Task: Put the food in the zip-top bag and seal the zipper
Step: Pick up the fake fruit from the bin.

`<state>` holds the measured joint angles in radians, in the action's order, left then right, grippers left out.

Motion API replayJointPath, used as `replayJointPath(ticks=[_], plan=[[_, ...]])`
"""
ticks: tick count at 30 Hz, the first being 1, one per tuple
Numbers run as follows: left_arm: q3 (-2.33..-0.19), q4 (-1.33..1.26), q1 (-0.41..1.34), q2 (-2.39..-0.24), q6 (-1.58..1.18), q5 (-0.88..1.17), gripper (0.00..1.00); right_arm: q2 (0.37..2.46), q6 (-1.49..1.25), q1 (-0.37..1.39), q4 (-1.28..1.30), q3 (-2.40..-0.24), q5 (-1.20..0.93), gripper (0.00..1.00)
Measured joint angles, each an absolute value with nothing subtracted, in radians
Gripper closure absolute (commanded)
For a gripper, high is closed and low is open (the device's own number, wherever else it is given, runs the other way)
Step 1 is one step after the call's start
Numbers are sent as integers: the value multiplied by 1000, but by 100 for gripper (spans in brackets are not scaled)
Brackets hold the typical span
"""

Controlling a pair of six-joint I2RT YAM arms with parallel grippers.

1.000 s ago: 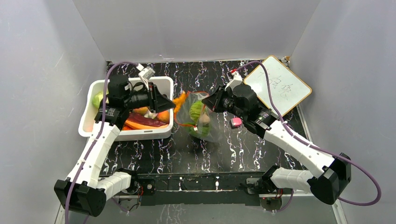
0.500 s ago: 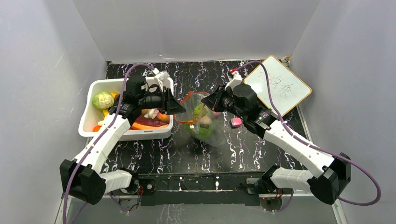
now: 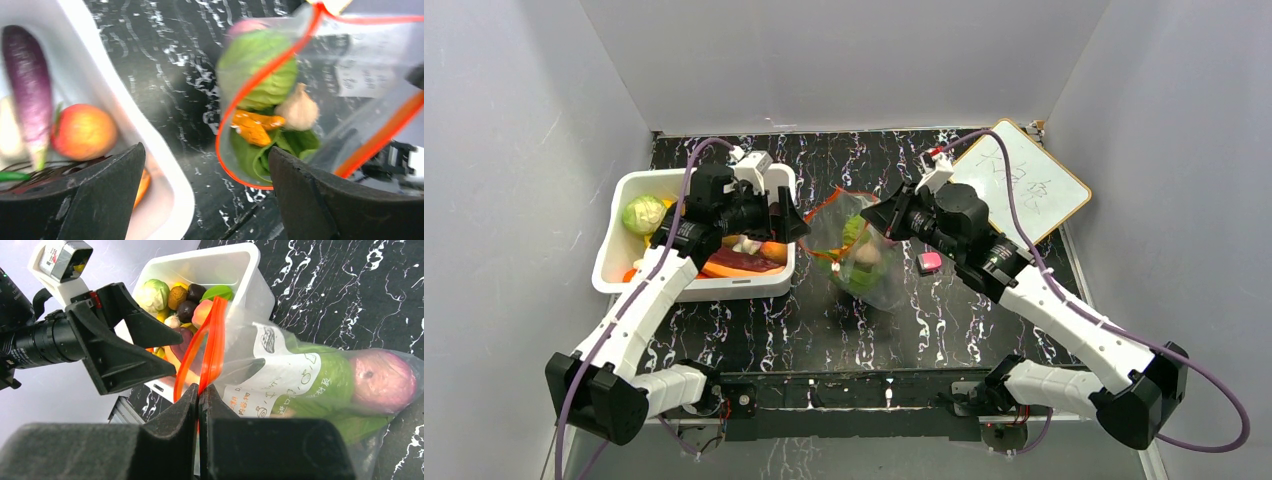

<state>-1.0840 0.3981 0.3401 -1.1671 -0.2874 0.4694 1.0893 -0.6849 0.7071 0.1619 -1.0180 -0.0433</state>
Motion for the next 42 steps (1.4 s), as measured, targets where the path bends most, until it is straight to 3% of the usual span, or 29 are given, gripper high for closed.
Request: replayJointPath(ticks=[13,18,28,33,36,42], plan=[[-1202,525,334,-1198,-238,-19,2,1013,-666,707,178,-966,-26,100],[-1203,532,273,-1262,-216,-119,3,1005,-654,707,181,-957,-35,100],[-1196,469,115,-1417,-158,-139,26,1002,-639,707,183,-952,-52,100],[-1192,418,67,-1509,-149,-103,26,1002,-637,707,183,-951,-53,100],[-1179,392,48,-1562,-144,-93,21,1002,-637,707,183,-951,-53,100],[-1162,338,41,-1673,-81,-73,26,1005,-637,707,183,-951,-52,100]])
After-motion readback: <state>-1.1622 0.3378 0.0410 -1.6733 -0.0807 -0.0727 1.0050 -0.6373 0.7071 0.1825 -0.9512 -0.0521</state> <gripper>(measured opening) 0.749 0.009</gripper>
